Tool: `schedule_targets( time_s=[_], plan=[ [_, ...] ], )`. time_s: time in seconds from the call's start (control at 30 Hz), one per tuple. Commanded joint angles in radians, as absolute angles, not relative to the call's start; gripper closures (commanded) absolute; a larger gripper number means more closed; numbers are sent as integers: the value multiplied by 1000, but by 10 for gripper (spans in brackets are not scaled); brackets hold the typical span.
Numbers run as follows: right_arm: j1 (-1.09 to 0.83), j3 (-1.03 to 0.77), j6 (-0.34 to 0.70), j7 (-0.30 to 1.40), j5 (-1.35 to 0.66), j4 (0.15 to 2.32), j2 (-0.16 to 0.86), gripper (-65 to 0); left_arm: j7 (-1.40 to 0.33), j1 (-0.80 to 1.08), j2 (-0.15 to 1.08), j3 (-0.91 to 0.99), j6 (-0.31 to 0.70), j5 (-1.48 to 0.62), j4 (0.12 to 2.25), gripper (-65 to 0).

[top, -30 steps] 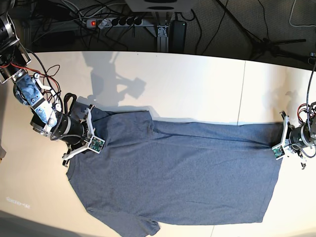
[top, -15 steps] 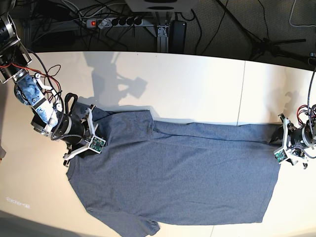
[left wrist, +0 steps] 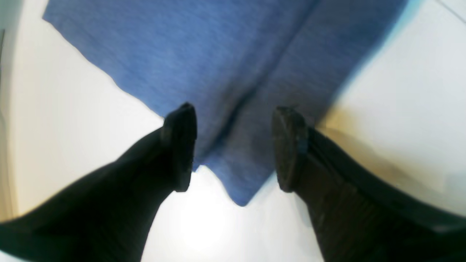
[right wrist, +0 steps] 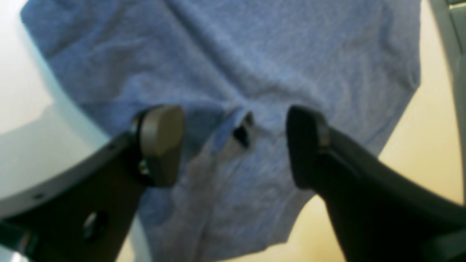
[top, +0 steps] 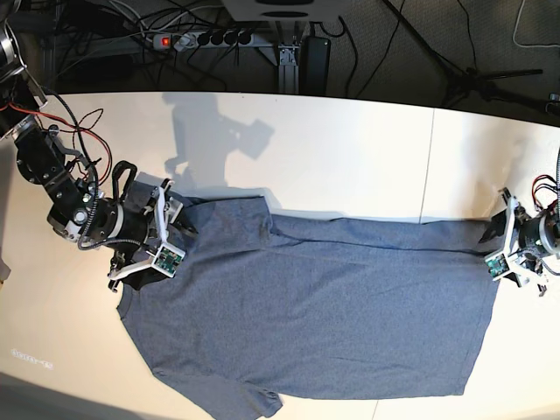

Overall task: Fold the T-shirt properly
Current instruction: 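Drag the held shirt edge toward the arm bases with both grippers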

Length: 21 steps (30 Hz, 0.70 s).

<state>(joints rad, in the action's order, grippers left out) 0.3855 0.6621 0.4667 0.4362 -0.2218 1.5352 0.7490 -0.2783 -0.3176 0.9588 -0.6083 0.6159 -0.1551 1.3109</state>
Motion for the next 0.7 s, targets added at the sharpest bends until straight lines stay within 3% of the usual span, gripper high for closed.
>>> schedule_targets(
  time_s=[0.0,0.03,0.1,0.13,0.2,0.4,0.67],
  plan=[
    [403,638,544,417,-250,1561,762,-424,-295,-336,981,-596,561,-184,1338,-341],
    [401,632,542,417,-273,1563,762,-364,-322,-332,977,-596,511,-205,1347,-297],
    [401,627,542,417,-327,1562,758,-95,-367,-332,962,-596,403,-228,1349,-105],
    [401,624,542,419,-335,1558,754,0,-379,-333,951,-596,347,-224,1348,-9],
    [402,624,530,423,-333,1539,740,0,-382,-333,929,-588,295,-225,1348,0],
    [401,604,440,424,-391,1370,635,0,-463,-335,816,-506,302,-386,1281,0],
    [401,447,442,541,-540,1144,502,0,-562,-335,698,-383,402,-496,1117,0]
  ],
)
